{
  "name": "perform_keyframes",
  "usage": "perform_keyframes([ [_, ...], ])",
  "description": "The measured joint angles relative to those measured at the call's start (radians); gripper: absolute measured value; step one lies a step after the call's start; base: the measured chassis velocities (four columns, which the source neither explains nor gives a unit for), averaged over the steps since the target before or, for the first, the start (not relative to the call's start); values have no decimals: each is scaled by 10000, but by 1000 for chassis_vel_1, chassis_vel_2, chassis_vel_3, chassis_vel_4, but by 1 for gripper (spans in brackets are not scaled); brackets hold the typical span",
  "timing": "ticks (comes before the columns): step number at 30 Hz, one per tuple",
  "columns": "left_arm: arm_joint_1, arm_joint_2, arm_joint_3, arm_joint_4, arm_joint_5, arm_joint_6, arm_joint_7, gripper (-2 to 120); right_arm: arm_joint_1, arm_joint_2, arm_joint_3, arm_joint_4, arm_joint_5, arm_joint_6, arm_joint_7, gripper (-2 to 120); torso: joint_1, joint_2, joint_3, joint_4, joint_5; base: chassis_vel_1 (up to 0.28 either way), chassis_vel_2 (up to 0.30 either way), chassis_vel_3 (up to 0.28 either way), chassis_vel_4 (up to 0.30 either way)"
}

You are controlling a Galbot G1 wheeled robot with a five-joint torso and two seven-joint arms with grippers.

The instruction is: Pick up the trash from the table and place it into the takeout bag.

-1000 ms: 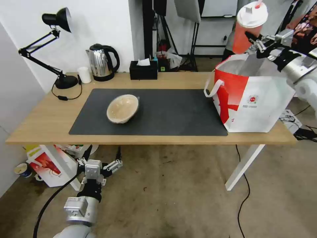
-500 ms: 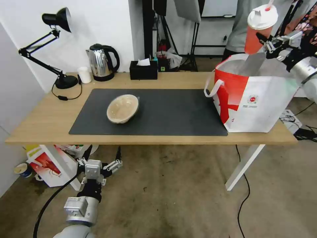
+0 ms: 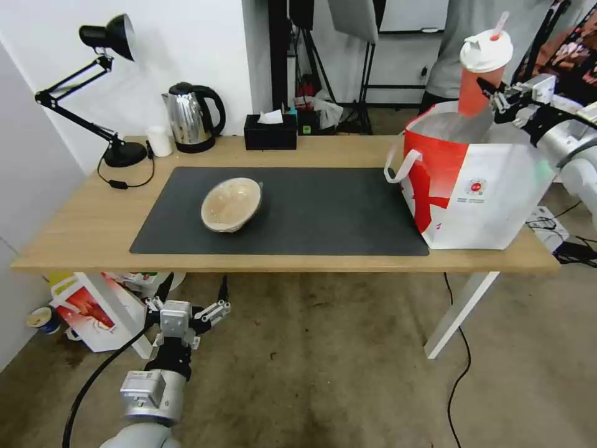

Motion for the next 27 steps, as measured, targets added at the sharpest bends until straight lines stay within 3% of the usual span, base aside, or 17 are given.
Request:
perform_keyframes([
  [8, 0, 0, 0, 0, 0, 0, 0, 100, 38, 46, -39, -6, -75, -94, 168, 39, 0, 0, 0, -1, 1, 0, 0, 0, 0],
  [14, 0, 0, 0, 0, 0, 0, 0, 100, 140, 82, -82, -41, -77, -171, 174, 55, 0, 0, 0, 0, 0, 0, 0, 0, 0],
  [18, 0, 0, 0, 0, 0, 0, 0, 100, 142, 149, -90, -96, -84, -224, 180, 76, 0, 0, 0, 0, -1, 0, 0, 0, 0],
  [27, 0, 0, 0, 0, 0, 0, 0, 100, 88, 260, -88, -187, -89, -304, 183, 100, 0, 0, 0, 0, 0, 0, 0, 0, 0],
])
